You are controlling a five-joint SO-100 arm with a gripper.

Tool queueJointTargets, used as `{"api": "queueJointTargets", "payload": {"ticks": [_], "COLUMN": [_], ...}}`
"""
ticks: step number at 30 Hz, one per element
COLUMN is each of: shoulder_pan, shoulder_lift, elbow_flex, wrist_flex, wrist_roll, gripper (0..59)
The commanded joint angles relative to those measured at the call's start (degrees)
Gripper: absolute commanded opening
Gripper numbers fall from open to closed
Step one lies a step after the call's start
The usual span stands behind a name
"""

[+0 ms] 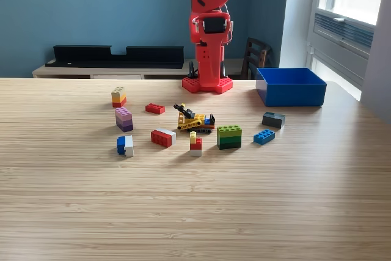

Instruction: Grasp a lego block and put it in the bin.

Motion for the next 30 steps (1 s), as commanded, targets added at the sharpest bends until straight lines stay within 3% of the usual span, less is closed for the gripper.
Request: {"api": "queueJointTargets", "payload": {"ticks": [1,17,24,30], "shoulder_pan": [-1.8,-2.7,-0.9,1.6], "shoulder_lift": [-0.4,0.3,-0.4,-0.8], "elbow_flex": [-2.8,0.2,-6.2,-11.6], "wrist_flex": [-0.2,-0.1,-0.2,-0.5], "wrist_roll": [0.3,-0.4,1.5,4.7], "gripper": [25.5,26.7,29.1,36.7]}}
